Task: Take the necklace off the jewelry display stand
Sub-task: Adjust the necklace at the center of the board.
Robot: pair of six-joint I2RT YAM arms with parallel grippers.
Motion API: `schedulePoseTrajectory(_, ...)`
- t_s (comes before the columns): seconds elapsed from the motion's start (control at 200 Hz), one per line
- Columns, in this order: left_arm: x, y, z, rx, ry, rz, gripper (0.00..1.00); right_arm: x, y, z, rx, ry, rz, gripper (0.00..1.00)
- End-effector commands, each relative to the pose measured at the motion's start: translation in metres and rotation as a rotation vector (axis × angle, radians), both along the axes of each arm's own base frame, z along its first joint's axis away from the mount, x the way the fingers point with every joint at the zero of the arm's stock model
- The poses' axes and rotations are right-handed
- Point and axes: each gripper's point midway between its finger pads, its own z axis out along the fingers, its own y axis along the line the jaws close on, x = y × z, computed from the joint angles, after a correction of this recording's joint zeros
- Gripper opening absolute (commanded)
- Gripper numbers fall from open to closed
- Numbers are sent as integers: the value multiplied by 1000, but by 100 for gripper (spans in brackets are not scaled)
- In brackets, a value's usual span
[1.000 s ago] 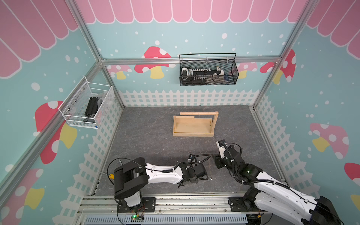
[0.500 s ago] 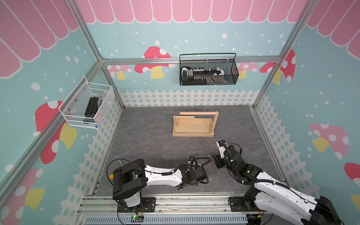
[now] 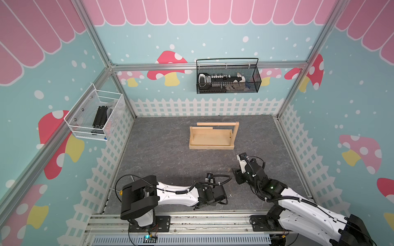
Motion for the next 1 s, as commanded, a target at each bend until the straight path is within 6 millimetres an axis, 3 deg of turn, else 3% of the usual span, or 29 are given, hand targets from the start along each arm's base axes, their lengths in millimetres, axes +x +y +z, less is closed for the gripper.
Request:
schedulePoseTrajectory(0.0,5,9,17,27,-42,20,37,-2,-5,-3,-6,3,-18,51)
schedulePoseTrajectory(0.285,20,-8,57,-21,-88,-11,50,-1,-9,-3,-15,-2,-31,51)
schedulePoseTrajectory(0.5,35,-24,75,-75,-101,-28,50,-3,-7,-17,-25,51,-35,51)
schedulePoseTrajectory(0.705,59,-14,103,-233,-174,22,49,-42,0,-69,-34,340,7,48)
schedulePoseTrajectory(0.835,70,-5,120,-369,-219,54,49,-64,-1,-69,-103,386,14,47)
schedulePoseTrajectory(0.991,71,5,134,-360,-268,13,49,-84,-8,-70,-81,440,2,47)
